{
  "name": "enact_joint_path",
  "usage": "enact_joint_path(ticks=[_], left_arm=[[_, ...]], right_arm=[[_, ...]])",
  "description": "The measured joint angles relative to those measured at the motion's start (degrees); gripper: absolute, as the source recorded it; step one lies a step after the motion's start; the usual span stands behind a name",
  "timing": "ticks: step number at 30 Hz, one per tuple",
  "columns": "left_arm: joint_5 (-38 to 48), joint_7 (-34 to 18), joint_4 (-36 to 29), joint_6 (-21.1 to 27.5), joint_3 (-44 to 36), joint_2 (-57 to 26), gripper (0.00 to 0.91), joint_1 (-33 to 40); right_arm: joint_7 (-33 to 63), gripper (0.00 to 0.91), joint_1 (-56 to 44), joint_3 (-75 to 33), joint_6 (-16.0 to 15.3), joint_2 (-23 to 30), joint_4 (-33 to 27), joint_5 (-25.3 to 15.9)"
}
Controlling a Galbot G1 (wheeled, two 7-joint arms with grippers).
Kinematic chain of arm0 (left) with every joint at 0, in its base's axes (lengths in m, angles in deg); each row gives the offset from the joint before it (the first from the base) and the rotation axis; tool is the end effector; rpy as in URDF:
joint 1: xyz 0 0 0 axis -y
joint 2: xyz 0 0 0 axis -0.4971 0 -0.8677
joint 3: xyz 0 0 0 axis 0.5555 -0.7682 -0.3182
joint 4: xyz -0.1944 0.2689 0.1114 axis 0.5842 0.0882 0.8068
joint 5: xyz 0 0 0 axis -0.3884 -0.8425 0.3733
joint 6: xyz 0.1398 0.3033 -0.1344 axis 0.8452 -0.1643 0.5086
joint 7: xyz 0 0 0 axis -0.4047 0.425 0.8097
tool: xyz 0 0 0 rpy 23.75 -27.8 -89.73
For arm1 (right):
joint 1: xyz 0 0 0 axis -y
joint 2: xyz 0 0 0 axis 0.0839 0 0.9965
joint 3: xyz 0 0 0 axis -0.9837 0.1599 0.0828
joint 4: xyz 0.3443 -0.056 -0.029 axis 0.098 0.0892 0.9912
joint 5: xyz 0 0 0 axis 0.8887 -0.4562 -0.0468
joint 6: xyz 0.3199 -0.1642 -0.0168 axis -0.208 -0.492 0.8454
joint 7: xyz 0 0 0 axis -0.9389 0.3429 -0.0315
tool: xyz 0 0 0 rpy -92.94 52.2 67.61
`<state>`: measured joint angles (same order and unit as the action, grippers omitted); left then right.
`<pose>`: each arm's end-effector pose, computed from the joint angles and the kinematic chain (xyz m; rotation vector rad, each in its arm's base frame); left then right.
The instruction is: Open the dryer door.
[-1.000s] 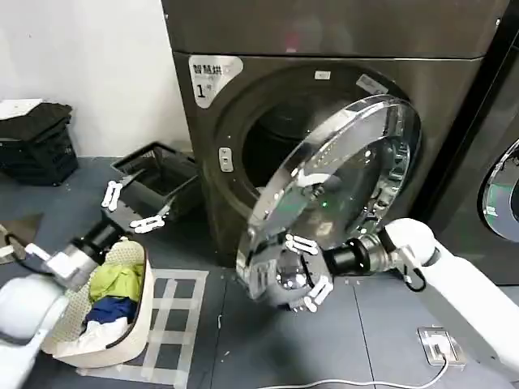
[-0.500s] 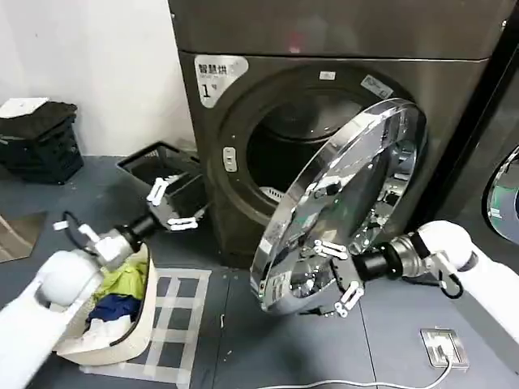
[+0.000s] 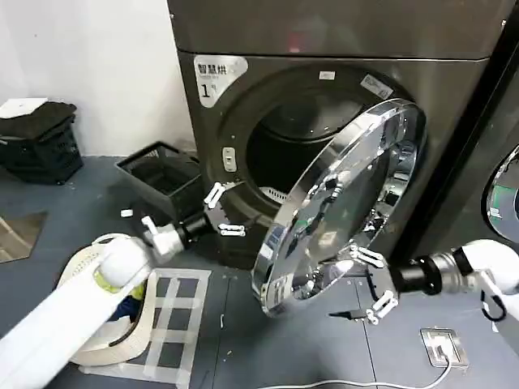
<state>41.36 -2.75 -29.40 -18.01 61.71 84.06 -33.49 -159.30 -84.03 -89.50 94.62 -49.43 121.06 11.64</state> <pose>0.4096 0.0551 -0.1801 1.2194 2.3331 0.8528 0.3523 -0.2114 -0.1625 -2.0718 2.0877 -0.3796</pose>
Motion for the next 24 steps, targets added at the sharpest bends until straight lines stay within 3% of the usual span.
enact_joint_path(ticks=[6, 15, 24], left_arm=[[0.7, 1.0, 0.3, -1.5, -3.9, 1.3, 0.907, 2.7], [0.5, 1.2, 0.5, -2.4, -8.8, 4.5, 0.907, 4.6], [0.7, 0.9, 1.4, -3.5, -12.8, 7.6, 0.907, 6.8]], right_arm=[[2.2, 0.907, -12.6, -13.1, 0.6, 1.5, 1.3, 0.0], [7.1, 0.907, -34.2, -34.8, 6.5, 9.8, 4.4, -0.6], [25.8, 0.907, -46.7, -48.3, 12.0, 23.7, 8.2, -10.6]])
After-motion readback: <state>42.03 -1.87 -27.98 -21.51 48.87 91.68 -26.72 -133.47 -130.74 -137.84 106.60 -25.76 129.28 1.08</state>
